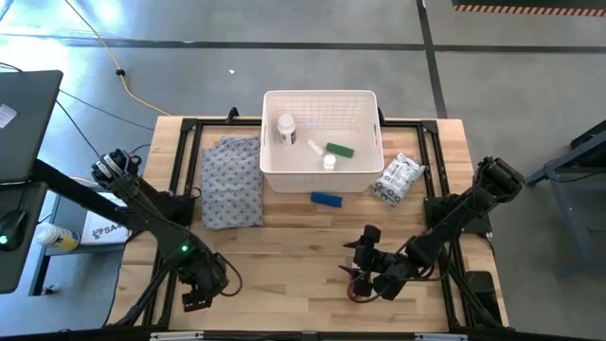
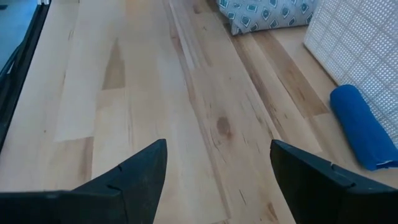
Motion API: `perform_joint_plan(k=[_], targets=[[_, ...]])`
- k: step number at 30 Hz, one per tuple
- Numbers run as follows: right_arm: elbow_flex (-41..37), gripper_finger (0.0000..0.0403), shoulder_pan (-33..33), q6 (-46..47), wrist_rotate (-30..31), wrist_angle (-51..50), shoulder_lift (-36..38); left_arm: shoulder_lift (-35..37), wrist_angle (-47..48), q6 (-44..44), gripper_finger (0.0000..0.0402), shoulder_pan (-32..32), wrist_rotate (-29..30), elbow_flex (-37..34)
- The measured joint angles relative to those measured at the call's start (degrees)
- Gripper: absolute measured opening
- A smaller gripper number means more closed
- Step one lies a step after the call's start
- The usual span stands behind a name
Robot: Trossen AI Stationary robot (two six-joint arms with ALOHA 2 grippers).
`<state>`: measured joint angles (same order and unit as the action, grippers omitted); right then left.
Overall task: Pick & place medical supplies in basket/bin
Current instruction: Put the light orange pill bottle into the white bin
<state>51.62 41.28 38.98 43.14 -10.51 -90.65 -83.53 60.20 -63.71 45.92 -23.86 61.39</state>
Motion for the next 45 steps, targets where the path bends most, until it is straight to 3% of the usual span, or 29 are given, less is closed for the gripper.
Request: perform_joint_plan(k=[7, 19, 26, 39, 45], targets=[[0.00, 0.0275, 0.01, 0.00, 0.00, -0.12, 0.00, -0.62, 0.24, -2.14, 0.0362, 0.73, 7.82, -0.02], [0.07, 0.0275, 0.00, 1.05, -0.21, -0.67, 0.00, -5.76, 5.35, 3.50, 0.0363, 2.99, 6.51, -0.09], [0.07, 0.0275, 0.00, 1.49, -0.22, -0.67, 0.00, -5.77, 5.78, 3.48, 0.0363, 2.94, 11.82, -0.09], [0.07, 0.0275, 0.00, 1.25, 0.52, -0.92, -0.02, -9.56, 6.03, 5.00, 0.0362, 2.86, 10.77, -0.09], [0.07, 0.0275, 0.01, 1.09, 0.49, -1.21, -0.04, -10.94, 6.41, 5.40, 0.0331, 2.85, 8.72, -0.11]])
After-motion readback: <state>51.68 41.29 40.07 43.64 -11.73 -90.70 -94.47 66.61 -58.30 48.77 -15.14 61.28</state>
